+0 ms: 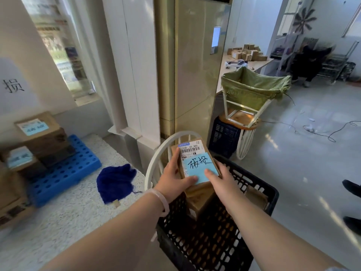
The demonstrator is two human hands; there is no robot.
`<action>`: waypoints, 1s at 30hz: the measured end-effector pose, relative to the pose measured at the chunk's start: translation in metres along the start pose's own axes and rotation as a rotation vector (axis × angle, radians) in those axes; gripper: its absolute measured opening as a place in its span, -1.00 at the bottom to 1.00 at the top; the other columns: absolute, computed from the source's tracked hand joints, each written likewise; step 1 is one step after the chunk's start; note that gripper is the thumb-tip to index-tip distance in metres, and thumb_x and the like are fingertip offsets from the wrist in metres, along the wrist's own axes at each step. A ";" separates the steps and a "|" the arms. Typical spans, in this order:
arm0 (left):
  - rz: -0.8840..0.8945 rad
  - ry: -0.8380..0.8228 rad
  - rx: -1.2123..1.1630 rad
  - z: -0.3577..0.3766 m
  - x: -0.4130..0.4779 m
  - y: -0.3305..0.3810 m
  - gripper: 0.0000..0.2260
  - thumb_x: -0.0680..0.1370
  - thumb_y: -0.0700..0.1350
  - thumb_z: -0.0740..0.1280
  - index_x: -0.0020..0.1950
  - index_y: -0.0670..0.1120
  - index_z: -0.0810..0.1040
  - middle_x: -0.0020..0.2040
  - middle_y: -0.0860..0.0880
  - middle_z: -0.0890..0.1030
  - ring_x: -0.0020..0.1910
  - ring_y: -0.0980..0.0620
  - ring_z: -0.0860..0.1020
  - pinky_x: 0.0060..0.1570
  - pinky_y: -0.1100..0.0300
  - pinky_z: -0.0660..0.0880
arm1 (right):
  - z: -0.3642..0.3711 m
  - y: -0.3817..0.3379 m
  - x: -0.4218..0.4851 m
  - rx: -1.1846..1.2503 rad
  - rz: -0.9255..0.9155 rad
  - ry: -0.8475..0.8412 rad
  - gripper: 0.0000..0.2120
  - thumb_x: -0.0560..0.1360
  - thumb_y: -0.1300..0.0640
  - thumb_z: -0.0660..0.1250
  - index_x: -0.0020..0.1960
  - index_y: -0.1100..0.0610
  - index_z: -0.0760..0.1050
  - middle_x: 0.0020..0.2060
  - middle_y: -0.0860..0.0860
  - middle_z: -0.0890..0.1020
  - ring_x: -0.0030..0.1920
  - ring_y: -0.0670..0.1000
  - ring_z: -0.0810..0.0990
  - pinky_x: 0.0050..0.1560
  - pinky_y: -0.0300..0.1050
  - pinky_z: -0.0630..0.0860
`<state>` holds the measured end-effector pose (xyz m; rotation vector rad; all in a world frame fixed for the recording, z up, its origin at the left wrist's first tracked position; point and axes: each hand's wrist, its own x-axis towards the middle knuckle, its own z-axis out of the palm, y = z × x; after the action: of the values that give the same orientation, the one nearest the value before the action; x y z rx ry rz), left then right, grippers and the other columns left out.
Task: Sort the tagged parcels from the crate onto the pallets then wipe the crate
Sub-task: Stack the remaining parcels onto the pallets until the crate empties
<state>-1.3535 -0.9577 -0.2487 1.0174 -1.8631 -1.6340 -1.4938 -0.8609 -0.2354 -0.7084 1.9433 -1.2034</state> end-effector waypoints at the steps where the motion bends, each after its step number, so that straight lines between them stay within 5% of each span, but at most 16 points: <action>1: 0.027 0.013 0.024 -0.009 -0.003 -0.001 -0.05 0.43 -0.14 0.53 0.57 0.28 -0.03 0.42 0.11 0.33 0.33 0.08 0.43 0.24 0.01 0.54 | 0.008 -0.004 -0.001 -0.034 -0.030 -0.014 -0.41 0.59 -0.07 0.28 0.54 -0.17 0.12 0.31 -0.03 0.46 0.18 -0.01 0.52 0.14 0.01 0.54; 4: 0.074 0.056 0.117 -0.042 -0.010 -0.005 -0.05 0.43 -0.16 0.53 0.59 0.18 -0.03 0.45 0.10 0.28 0.40 0.13 0.32 0.40 0.04 0.39 | 0.035 -0.018 -0.006 -0.154 -0.137 -0.088 -0.30 0.59 -0.05 0.27 0.55 -0.28 -0.09 0.40 -0.05 0.35 0.21 -0.06 0.42 0.15 -0.03 0.45; 8: 0.016 0.060 0.132 -0.096 -0.022 -0.011 -0.05 0.42 -0.13 0.53 0.57 0.25 -0.04 0.42 0.08 0.29 0.37 0.09 0.35 0.37 0.03 0.42 | 0.084 -0.035 -0.010 -0.424 -0.307 -0.153 -0.33 0.62 -0.12 0.16 0.53 -0.33 -0.22 0.41 -0.07 0.26 0.16 -0.14 0.34 0.05 -0.18 0.40; 12: -0.007 0.118 0.129 -0.158 -0.037 -0.023 0.00 0.27 0.03 0.55 0.51 0.35 -0.01 0.42 0.06 0.33 0.36 0.04 0.41 0.33 0.01 0.47 | 0.146 -0.053 -0.013 -0.503 -0.405 -0.175 -0.34 0.62 -0.14 0.15 0.51 -0.37 -0.22 0.39 -0.02 0.23 0.18 -0.13 0.31 0.12 -0.14 0.46; 16: 0.006 0.173 0.158 -0.221 -0.054 -0.037 -0.02 0.39 -0.15 0.56 0.57 0.21 -0.02 0.41 0.06 0.31 0.35 0.08 0.40 0.23 0.26 0.49 | 0.212 -0.066 -0.018 -0.474 -0.483 -0.207 -0.34 0.61 -0.12 0.18 0.49 -0.41 -0.20 0.41 -0.07 0.21 0.20 -0.14 0.32 0.24 -0.06 0.48; 21: -0.037 0.264 0.164 -0.292 -0.083 -0.058 -0.01 0.34 -0.05 0.56 0.49 0.40 -0.05 0.39 0.07 0.31 0.35 0.02 0.41 0.31 -0.02 0.47 | 0.288 -0.078 -0.029 -0.399 -0.527 -0.302 -0.42 0.62 -0.07 0.19 0.49 -0.40 -0.03 0.41 -0.08 0.25 0.28 -0.07 0.40 0.09 -0.20 0.51; 27: -0.080 0.339 0.111 -0.360 -0.122 -0.086 -0.05 0.17 0.14 0.54 0.30 0.60 -0.03 0.39 0.13 0.31 0.34 -0.01 0.44 0.23 -0.02 0.54 | 0.373 -0.086 -0.051 -0.345 -0.493 -0.383 -0.43 0.61 -0.07 0.23 0.46 -0.44 0.01 0.27 -0.15 0.28 0.21 -0.09 0.44 0.02 -0.08 0.64; 30: -0.083 0.367 0.106 -0.384 -0.135 -0.094 -0.03 0.17 0.13 0.54 0.38 0.53 0.01 0.40 0.14 0.28 0.37 0.02 0.40 0.25 -0.03 0.53 | 0.401 -0.089 -0.055 -0.306 -0.509 -0.406 -0.42 0.61 -0.06 0.24 0.45 -0.46 0.02 0.31 -0.13 0.30 0.20 -0.10 0.45 0.05 -0.06 0.63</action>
<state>-0.9610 -1.0990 -0.2498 1.3537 -1.6898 -1.2948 -1.1302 -1.0582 -0.2561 -1.5498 1.6607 -0.9425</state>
